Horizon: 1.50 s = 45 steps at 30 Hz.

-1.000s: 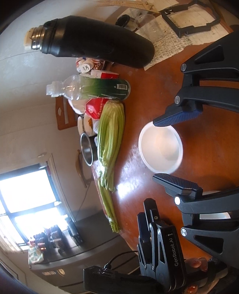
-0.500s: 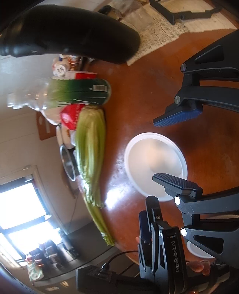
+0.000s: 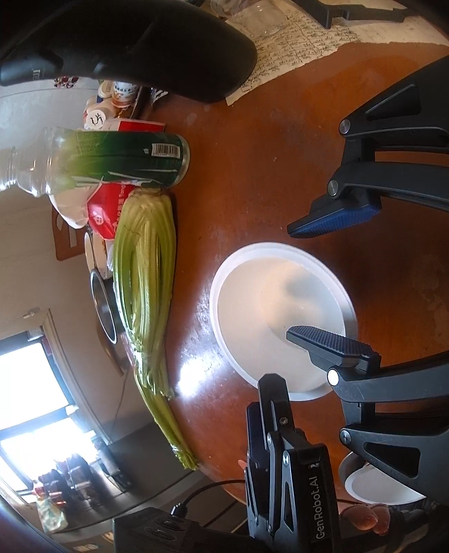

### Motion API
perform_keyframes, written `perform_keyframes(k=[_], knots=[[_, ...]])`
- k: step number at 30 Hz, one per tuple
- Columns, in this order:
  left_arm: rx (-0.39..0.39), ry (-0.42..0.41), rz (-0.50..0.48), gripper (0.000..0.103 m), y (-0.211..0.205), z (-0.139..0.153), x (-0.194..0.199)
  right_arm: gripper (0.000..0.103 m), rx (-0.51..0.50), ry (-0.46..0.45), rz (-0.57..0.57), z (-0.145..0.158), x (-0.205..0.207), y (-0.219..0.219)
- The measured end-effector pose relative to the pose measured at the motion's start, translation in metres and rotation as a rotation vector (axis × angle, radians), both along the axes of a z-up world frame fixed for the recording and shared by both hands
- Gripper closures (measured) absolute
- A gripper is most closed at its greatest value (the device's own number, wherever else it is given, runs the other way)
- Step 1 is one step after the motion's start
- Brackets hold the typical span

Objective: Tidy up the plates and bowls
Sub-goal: 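Move the left tool to the red-printed bowl and grasp its rim, then carry the red-printed bowl with the left tool and lower it into the white bowl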

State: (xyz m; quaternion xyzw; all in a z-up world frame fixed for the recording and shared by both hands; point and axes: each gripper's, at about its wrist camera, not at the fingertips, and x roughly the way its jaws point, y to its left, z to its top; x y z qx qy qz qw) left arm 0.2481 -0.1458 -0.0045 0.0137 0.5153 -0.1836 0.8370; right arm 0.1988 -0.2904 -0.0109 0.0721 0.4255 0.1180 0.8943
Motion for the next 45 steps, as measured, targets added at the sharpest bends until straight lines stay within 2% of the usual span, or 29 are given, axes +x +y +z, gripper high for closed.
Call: perform_keyframes(k=[8, 17, 25, 37, 45], knots=[[0.006, 0.007, 0.002, 0.056, 0.000, -0.003, 0.002, 0.048, -0.013, -0.005, 0.041, -0.002, 0.000, 0.013], [0.013, 0.025, 0.004, 0.056, 0.002, -0.007, 0.001, 0.048, 0.019, 0.005, 0.098, -0.003, -0.005, 0.032], [0.023, 0.068, 0.025, 0.056, 0.008, -0.016, 0.003, 0.048, 0.028, 0.015, 0.125, -0.004, -0.010, 0.047], [0.017, 0.071, 0.048, 0.056, 0.017, -0.017, 0.005, 0.048, 0.016, 0.009, 0.134, -0.004, -0.013, 0.056], [0.004, 0.041, 0.068, 0.056, 0.024, -0.007, 0.002, 0.048, 0.019, -0.005, 0.142, 0.002, -0.016, 0.061]])
